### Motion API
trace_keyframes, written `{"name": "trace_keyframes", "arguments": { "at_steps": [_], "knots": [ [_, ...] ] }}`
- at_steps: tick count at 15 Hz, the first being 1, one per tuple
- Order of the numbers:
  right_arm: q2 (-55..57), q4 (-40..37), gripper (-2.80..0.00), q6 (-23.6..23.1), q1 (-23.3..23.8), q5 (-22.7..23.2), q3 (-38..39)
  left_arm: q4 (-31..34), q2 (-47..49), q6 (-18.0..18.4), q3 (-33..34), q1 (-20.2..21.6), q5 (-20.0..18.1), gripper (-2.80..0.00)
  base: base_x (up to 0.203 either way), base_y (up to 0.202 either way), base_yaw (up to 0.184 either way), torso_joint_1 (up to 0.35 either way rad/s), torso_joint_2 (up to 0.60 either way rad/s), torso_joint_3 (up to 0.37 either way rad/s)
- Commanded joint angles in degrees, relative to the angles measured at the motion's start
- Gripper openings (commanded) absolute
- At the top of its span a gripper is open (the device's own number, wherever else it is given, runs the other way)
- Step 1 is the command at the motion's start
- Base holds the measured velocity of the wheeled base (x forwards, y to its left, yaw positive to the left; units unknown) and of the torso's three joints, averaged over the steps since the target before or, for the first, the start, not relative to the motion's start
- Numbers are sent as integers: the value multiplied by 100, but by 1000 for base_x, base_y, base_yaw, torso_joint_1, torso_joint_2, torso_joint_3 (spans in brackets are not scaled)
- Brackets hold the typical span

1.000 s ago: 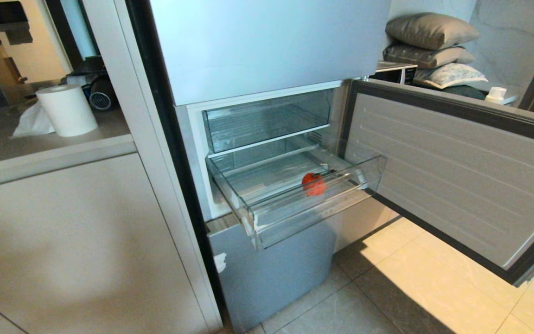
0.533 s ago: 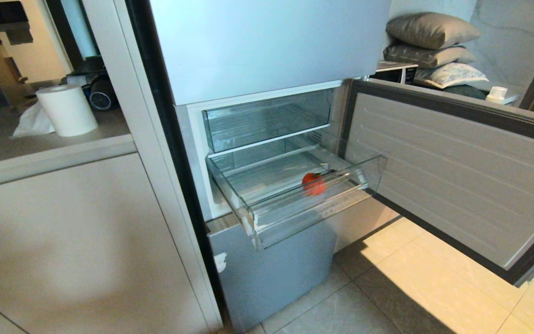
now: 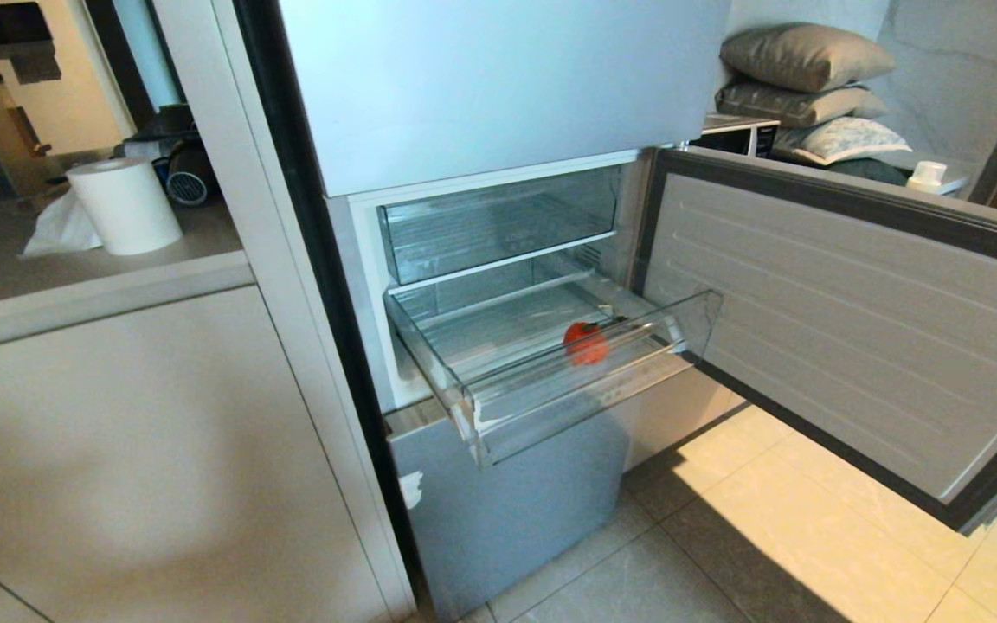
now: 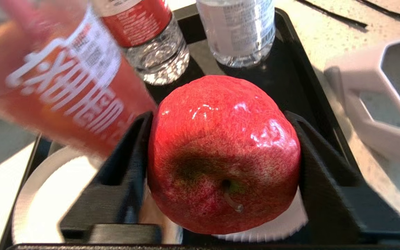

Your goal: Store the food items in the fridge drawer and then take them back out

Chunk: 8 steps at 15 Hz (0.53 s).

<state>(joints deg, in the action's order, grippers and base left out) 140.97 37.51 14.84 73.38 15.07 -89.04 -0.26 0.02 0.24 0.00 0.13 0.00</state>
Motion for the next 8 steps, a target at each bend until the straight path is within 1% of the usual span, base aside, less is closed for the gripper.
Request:
{"name": "trace_keyframes", "arguments": {
  "at_steps": [1,6,8],
  "knots": [
    [229,2,0,18,-7,5,-252,-3,-11,2,9,4,0,-280,0,0,0,0,0,0],
    [287,-132,0,20,1,31,-288,-4,-11,2,9,4,0,-280,0,0,0,0,0,0],
    [-5,-230,0,107,17,31,-234,-7,-11,2,9,4,-6,-280,0,0,0,0,0,0]
  ]
}}
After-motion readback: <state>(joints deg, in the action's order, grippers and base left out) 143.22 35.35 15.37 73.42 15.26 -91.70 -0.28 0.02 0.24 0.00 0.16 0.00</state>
